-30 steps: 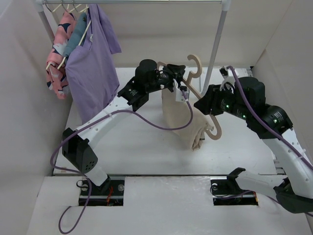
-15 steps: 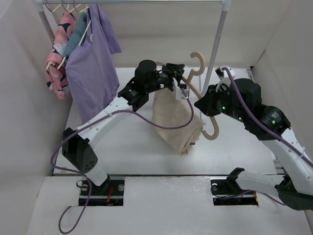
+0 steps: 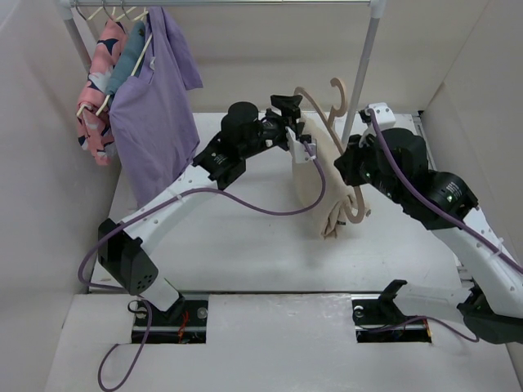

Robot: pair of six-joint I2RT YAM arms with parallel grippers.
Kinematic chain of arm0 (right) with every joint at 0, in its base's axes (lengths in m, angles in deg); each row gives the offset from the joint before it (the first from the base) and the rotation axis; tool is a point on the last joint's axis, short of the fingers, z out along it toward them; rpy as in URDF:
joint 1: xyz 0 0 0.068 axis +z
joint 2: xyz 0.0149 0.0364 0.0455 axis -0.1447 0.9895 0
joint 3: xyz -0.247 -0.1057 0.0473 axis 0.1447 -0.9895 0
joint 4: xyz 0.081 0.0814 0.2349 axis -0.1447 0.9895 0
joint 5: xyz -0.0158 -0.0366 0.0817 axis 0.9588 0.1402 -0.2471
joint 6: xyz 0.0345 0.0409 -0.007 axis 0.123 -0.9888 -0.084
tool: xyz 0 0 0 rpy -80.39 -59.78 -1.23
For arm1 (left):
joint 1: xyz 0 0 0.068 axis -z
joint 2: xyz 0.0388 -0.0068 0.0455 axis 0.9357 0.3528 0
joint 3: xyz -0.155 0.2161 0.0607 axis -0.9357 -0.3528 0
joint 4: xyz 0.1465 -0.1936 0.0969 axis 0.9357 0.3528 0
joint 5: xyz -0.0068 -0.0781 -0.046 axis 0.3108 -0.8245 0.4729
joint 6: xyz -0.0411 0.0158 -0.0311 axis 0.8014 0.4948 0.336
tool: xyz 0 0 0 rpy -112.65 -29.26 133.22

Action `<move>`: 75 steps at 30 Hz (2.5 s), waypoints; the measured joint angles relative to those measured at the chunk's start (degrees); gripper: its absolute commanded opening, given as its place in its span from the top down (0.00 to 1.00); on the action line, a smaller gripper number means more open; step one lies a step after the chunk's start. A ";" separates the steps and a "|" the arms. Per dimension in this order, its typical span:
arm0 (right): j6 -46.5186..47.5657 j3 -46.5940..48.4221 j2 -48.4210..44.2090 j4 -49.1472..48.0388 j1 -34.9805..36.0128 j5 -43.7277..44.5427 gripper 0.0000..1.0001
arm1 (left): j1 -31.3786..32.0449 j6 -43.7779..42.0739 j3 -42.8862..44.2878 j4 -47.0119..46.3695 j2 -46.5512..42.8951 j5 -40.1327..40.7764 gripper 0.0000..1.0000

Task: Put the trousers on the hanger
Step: Place the hanger at the clothesline, then reset both arms

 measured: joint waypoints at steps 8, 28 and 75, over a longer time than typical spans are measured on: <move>7.10 9.18 5.92 -2.93 -0.13 6.40 1.00 | -0.04 14.16 -0.76 6.03 -3.43 8.00 0.32; 15.28 35.54 32.02 -15.17 -16.35 -2.25 1.00 | -1.38 32.33 -10.36 19.04 -16.87 12.50 0.32; -11.93 -33.97 -30.80 -17.20 -17.03 8.70 0.00 | -17.94 74.42 -52.11 7.89 -31.85 25.88 0.17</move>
